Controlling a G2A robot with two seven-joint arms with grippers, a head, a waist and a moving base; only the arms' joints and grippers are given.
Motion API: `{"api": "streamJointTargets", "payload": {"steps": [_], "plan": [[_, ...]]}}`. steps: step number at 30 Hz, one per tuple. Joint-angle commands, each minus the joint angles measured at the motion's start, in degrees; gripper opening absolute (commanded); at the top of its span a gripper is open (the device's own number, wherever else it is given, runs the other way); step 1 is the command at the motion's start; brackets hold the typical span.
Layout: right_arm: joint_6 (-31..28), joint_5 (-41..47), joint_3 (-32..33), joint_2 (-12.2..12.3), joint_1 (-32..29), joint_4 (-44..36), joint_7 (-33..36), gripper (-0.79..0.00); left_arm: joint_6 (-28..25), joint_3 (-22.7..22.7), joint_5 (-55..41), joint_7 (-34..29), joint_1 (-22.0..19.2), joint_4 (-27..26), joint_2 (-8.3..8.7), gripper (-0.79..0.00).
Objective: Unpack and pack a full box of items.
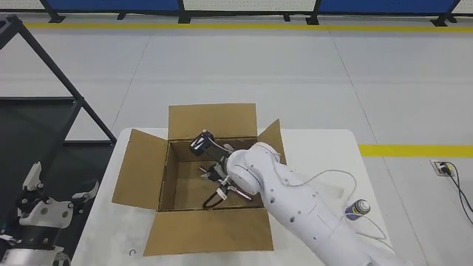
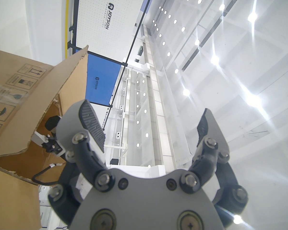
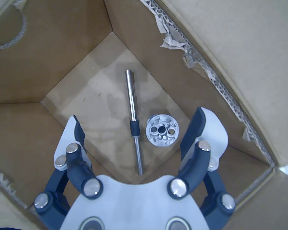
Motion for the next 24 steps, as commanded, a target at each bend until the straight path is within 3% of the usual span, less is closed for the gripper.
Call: {"api": "streamJointTargets", "payload": {"steps": [1,5,9,24], "plan": [[-0.26,-3.62,4.18,2.58,-5.78,-11.76,3.14,0.000,0.00,0.00,0.00,0.00,0.00,0.00,0.00,0.000],[-3.32,-7.87,10.39,5.70,-15.05,-26.62,5.24,0.000,0.00,0.00,0.00,0.00,0.00,0.00,0.00,0.000],[-6.24,-9.46,13.19,6.91,-19.60,-33.90,4.23,0.000,0.00,0.00,0.00,0.00,0.00,0.00,0.00,0.000],[-7.21,-9.31,13.39,7.09,-21.04,-35.94,2.83,0.000,0.00,0.00,0.00,0.00,0.00,0.00,0.00,0.000]]}}
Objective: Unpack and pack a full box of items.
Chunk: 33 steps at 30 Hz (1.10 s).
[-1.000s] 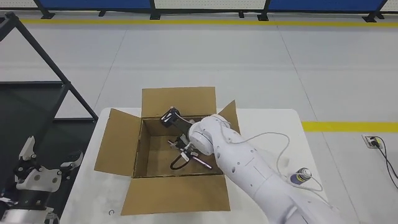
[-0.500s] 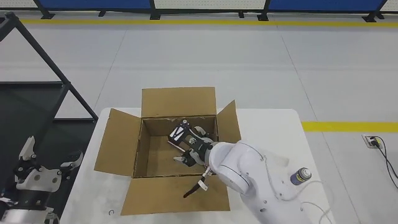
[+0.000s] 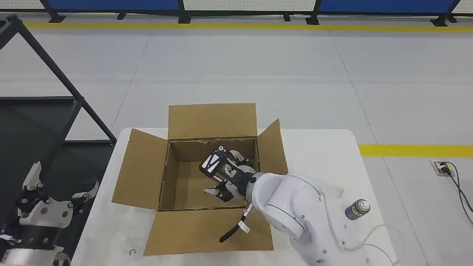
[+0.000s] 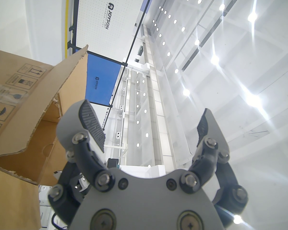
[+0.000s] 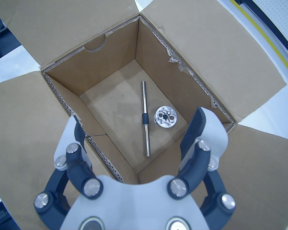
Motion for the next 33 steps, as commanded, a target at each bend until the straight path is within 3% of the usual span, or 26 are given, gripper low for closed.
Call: {"api": "streamJointTargets", "payload": {"steps": [1,8,18,25,33], "plan": [[-1.63,0.37,-0.07,0.15,-1.32,-1.72,-1.79,0.000,0.14,0.08,-0.38,-0.09,0.07,0.10,-0.02,0.000],[-6.23,1.08,6.92,2.11,-8.92,-14.65,-1.55,0.000,0.45,-0.62,-0.78,-3.61,0.32,0.13,0.07,0.000],[-10.60,0.78,24.06,5.35,-29.32,-33.15,-6.74,0.000,1.01,-0.04,1.05,-9.85,0.87,0.44,0.36,0.000],[-9.62,0.94,35.65,6.53,-41.96,-37.17,-13.00,0.000,0.89,0.31,1.93,-11.44,0.86,0.65,0.47,0.000],[-4.06,4.46,47.81,7.04,-51.84,-33.49,-19.65,0.000,1.18,1.17,2.43,-10.72,0.77,0.21,0.47,0.000]]}}
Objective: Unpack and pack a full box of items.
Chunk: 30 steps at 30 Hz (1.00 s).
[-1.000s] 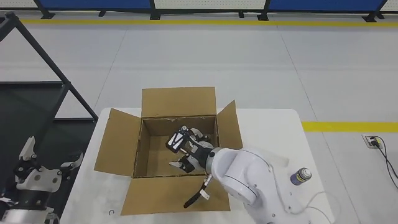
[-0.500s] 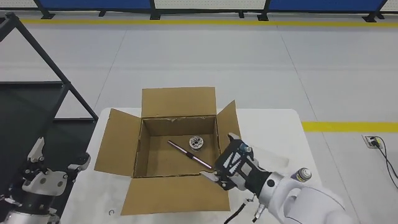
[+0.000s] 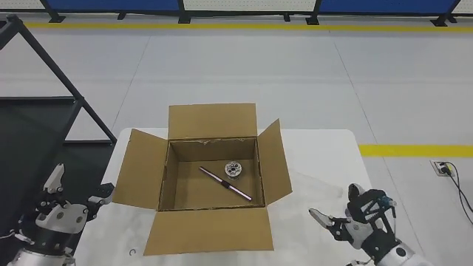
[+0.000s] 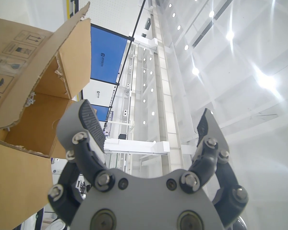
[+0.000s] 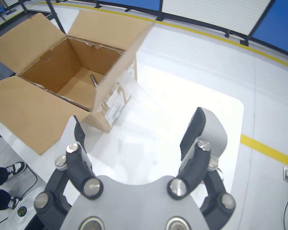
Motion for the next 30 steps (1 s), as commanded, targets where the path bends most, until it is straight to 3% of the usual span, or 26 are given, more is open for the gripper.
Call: {"api": "streamJointTargets", "payload": {"steps": [1,9,17,26,30], "plan": [[2.30,0.31,2.05,0.06,-1.51,1.44,-0.21,0.000,0.01,0.05,0.06,0.00,0.02,-0.04,0.00,0.000],[9.34,-1.37,3.59,0.43,-0.46,8.66,3.19,0.000,0.01,0.05,0.06,0.00,0.02,-0.04,0.00,0.000],[19.40,-11.87,-0.43,0.79,6.40,14.66,13.45,0.000,0.01,0.05,0.06,0.00,0.02,-0.04,0.00,0.000],[20.90,-12.46,-1.99,1.10,13.12,22.85,16.77,0.000,0.01,0.05,0.06,0.00,0.02,-0.04,0.00,0.000],[20.31,-11.50,-1.57,1.31,14.21,24.73,17.20,-0.139,0.01,0.05,0.06,0.00,0.02,-0.04,0.00,0.000]]}}
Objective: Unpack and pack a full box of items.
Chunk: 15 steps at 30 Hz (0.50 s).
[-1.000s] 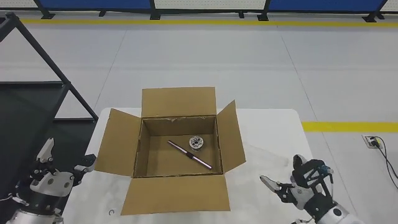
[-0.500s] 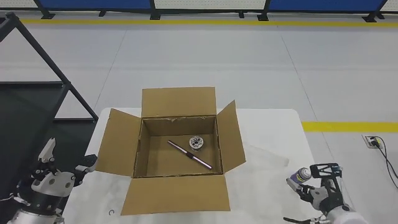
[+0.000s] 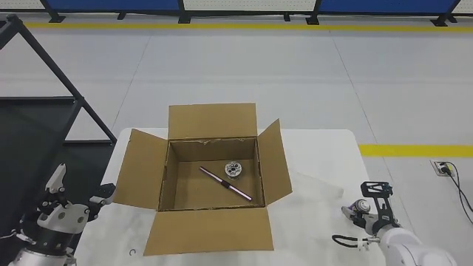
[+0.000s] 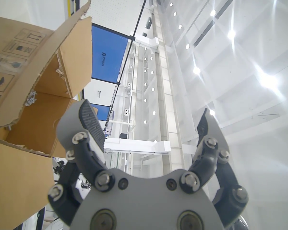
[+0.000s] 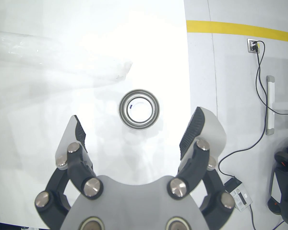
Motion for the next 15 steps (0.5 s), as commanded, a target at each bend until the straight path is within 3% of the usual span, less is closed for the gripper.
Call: {"api": "streamJointTargets", "payload": {"steps": [1,3,9,12,15], "plan": [[-0.19,0.39,0.30,0.12,0.46,0.93,0.09,-0.132,0.00,0.00,0.00,0.00,0.00,0.00,0.00,0.000],[-0.51,1.09,0.44,0.20,0.83,1.80,-0.02,-0.123,0.00,0.00,0.00,0.00,0.00,0.00,0.00,0.000],[-0.96,2.53,0.30,0.44,2.42,4.99,-0.40,-0.219,0.00,0.00,0.00,0.00,0.00,0.00,0.00,0.000],[-0.85,3.13,0.29,0.56,3.23,6.42,-1.01,-0.308,0.00,0.00,0.00,0.00,0.00,0.00,0.00,0.000],[-0.81,3.42,0.04,0.67,3.81,7.24,-1.33,-0.477,0.00,0.00,0.00,0.00,0.00,0.00,0.00,0.000]]}}
